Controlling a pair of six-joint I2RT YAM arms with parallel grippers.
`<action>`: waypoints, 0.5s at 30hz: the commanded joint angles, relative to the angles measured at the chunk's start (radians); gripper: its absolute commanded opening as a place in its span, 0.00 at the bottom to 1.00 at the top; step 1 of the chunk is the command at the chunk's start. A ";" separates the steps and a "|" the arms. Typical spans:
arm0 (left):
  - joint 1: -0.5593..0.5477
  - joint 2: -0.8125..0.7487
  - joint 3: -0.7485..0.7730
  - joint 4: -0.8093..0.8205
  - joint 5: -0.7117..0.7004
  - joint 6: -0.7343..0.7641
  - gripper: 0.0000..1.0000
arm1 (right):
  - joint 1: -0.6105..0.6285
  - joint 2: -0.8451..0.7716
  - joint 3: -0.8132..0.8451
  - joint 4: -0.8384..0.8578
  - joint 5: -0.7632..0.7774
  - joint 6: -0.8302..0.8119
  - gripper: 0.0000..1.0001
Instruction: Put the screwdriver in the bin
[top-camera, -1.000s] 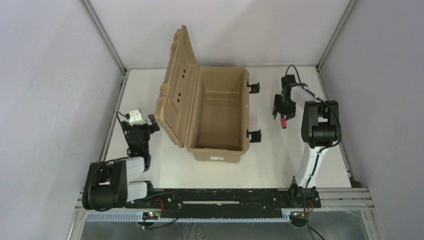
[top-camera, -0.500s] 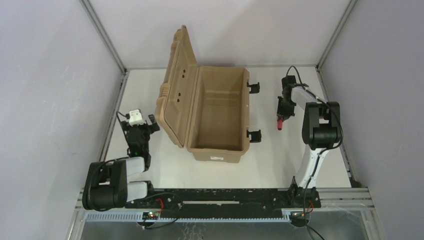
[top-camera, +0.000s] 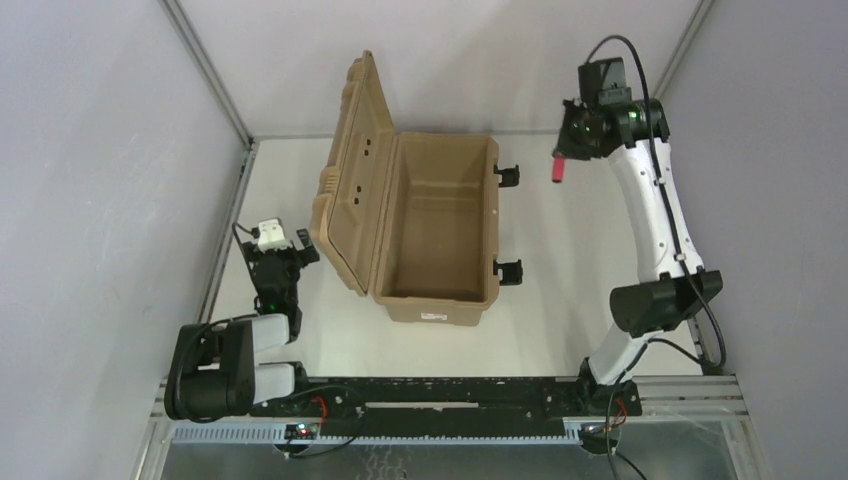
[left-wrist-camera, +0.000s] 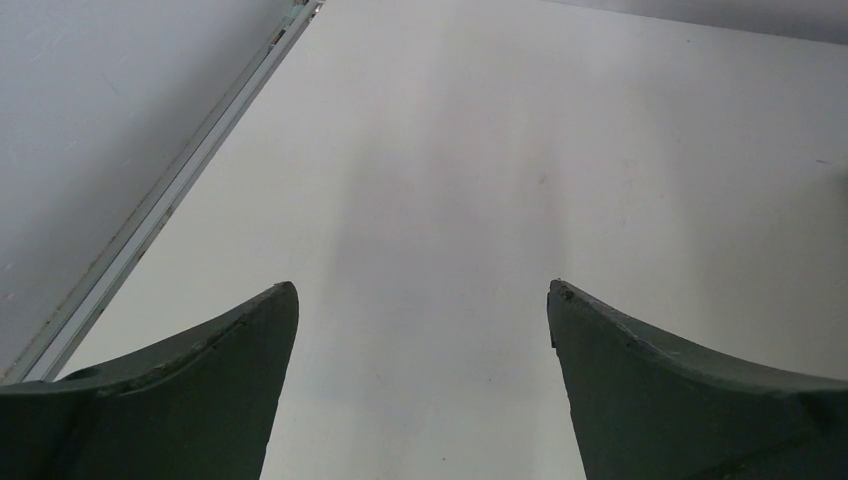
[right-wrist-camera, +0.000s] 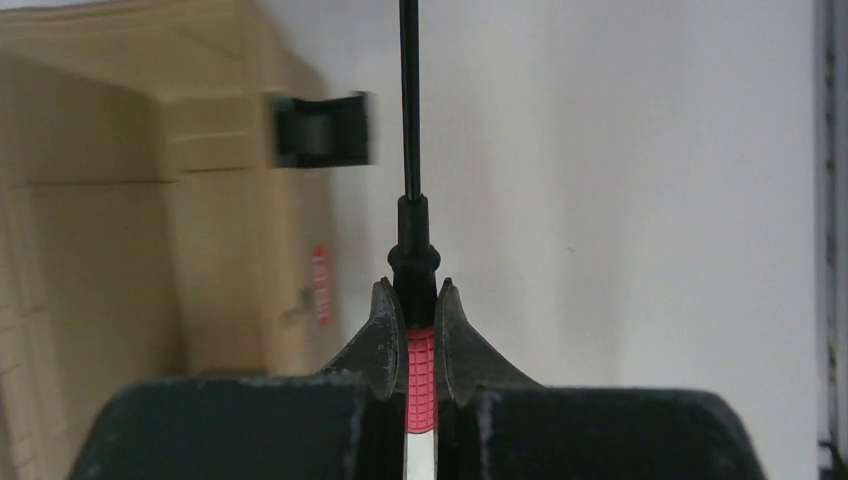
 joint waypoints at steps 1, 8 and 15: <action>0.004 -0.007 0.033 0.052 0.015 0.020 1.00 | 0.150 0.040 0.255 -0.211 -0.016 0.129 0.00; 0.004 -0.007 0.032 0.052 0.015 0.020 1.00 | 0.388 0.157 0.437 -0.155 -0.070 0.239 0.00; 0.004 -0.008 0.032 0.052 0.015 0.020 1.00 | 0.455 0.227 0.180 0.028 -0.151 0.274 0.00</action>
